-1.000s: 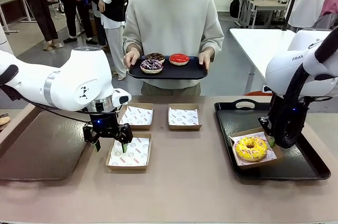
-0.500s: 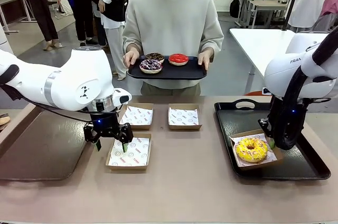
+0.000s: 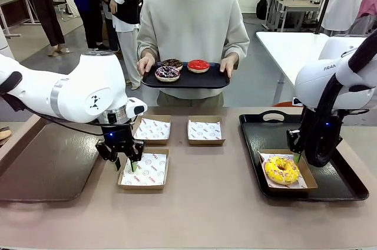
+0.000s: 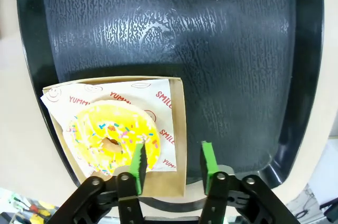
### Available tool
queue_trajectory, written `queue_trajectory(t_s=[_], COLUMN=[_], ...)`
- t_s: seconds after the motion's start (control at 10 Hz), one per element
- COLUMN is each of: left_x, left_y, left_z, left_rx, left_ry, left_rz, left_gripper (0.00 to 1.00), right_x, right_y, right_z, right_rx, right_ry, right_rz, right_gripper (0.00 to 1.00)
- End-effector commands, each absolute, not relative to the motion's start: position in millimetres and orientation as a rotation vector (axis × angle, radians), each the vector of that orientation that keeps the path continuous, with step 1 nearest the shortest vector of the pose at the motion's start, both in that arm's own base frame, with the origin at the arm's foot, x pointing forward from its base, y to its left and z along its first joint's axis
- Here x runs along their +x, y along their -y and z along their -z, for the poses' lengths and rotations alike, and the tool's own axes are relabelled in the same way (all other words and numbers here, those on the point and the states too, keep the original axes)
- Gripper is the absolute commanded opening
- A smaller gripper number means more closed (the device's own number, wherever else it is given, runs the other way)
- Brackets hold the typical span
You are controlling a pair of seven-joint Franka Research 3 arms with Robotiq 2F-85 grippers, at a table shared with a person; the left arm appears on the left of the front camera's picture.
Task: Individually package the donuts and arrange them on the tray.
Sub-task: Place the picked Paper togo box on the Handle tray while simultaneously picking up another Paper togo box from the table with the other hand.
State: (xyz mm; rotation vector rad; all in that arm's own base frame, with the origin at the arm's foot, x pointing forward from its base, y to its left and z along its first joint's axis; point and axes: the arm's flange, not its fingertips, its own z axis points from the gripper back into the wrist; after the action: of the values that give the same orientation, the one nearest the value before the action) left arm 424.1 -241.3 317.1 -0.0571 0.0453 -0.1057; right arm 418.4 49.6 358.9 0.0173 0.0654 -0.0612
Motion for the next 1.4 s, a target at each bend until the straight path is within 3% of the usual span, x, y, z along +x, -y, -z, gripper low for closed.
queue_trajectory(t_s=[0.0,0.7,0.9,1.0,1.3], left_x=[430.5,425.0,422.3,420.3,425.8], left_y=[243.3,243.4,241.5,239.7,240.5], left_z=[-314.1,-322.7,-351.3,-378.7,-444.8], left_rx=[-0.042,-0.048,-0.087,-0.088,-0.125], left_ry=[-0.036,-0.037,-0.056,-0.045,0.013], left_rz=[0.112,0.108,0.132,0.138,0.140], left_gripper=[0.00,0.00,0.00,0.00,0.00], right_x=[421.3,407.9,393.5,384.8,381.7], right_y=[-49.3,-41.7,-20.5,3.3,84.2], right_z=[-359.1,-382.2,-414.4,-438.7,-473.1], right_rx=[0.018,0.086,0.277,0.459,0.836], right_ry=[-0.062,-0.028,-0.062,-0.100,-0.107], right_rz=[0.065,0.055,-0.057,-0.138,-0.174], right_gripper=[1.00,1.00,1.00,1.00,1.00])
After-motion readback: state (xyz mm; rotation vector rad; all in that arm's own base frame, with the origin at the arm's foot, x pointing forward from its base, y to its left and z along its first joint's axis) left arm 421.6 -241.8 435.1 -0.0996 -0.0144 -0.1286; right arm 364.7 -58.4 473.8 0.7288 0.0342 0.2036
